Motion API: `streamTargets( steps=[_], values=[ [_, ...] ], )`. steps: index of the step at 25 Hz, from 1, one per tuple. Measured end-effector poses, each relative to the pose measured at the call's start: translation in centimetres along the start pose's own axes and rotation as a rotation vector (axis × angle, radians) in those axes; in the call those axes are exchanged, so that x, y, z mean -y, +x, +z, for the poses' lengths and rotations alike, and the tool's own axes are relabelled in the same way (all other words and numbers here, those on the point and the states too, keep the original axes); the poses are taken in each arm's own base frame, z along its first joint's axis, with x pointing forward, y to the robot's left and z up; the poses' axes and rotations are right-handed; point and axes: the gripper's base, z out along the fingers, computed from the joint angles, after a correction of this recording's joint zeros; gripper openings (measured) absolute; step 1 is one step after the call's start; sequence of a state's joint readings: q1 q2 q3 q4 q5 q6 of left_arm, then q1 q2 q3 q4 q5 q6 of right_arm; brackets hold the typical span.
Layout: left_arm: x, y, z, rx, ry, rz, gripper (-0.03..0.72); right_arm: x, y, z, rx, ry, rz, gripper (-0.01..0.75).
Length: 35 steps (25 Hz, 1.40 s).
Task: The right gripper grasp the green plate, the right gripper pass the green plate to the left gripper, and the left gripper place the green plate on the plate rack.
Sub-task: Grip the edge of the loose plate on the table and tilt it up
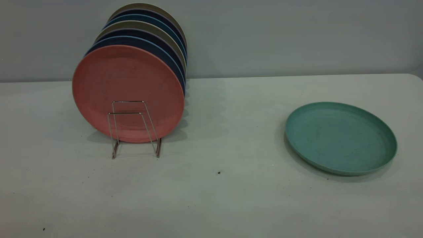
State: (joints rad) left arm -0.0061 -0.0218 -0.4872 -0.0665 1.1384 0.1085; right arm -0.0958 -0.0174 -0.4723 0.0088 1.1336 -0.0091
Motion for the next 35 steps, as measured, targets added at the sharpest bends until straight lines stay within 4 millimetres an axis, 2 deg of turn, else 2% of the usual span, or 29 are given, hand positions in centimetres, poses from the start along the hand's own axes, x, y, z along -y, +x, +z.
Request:
streamTargets(
  steps=[16,20,23,25,30,35],
  values=[
    [0.0,0.0,0.0,0.005,-0.004,0.001,0.503,-0.1,0.0,0.0,-0.001,-0.006,0.005,0.442],
    [-0.3,-1.0,0.4,-0.053,-0.016,-0.016,0.503,-0.3,-1.2,0.8,-0.058,-0.033,0.0,0.447],
    [-0.6,-3.7,1.2,-0.12,-0.012,-0.026,0.52,-0.6,-3.2,2.1,-0.116,-0.075,-0.001,0.482],
    [-0.9,-6.2,2.3,-0.17,-0.008,-0.024,0.54,-0.8,-4.9,3.4,-0.147,-0.099,-0.002,0.512],
    [-1.7,-12.5,6.1,-0.279,-0.001,-0.029,0.573,-1.4,-8.6,7.0,-0.216,-0.173,-0.027,0.551],
    [-2.4,-17.3,10.3,-0.317,0.001,-0.032,0.578,-2.7,-10.5,11.8,-0.336,-0.329,-0.016,0.552]
  ],
)
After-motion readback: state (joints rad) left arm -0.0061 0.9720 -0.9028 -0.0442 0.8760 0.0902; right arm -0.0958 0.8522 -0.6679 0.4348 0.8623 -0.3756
